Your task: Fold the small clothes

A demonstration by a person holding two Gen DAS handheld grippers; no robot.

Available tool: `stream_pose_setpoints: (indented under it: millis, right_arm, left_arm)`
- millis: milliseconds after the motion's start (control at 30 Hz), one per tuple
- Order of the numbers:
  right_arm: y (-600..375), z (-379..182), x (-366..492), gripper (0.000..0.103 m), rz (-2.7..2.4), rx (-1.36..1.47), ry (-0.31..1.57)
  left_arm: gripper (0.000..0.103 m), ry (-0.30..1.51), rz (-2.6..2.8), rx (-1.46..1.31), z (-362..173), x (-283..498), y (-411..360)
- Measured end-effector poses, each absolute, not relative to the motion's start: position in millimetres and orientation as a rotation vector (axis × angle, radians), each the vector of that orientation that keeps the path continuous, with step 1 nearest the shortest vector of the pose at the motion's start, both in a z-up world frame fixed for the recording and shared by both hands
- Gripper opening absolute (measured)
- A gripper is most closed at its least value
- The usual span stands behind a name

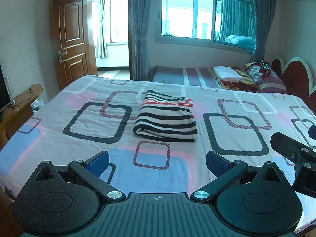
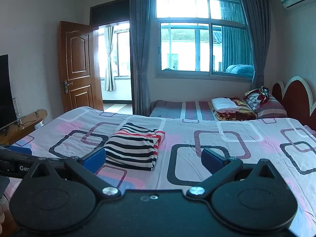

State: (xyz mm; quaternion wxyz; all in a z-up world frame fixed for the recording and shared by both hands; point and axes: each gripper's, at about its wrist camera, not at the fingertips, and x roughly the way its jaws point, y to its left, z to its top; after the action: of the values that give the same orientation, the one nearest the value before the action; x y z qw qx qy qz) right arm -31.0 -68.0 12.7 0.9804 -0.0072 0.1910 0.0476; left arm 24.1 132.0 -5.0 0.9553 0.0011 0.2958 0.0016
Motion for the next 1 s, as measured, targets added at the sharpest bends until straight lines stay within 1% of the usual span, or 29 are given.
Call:
stream_pose_setpoints:
  millis: [1000]
  right_arm:
    - [-73,6,-26,0.102,0.103,-0.002,0.402]
  left_arm:
    - [0.103,0.598,0.0,0.026,-6,31,118]
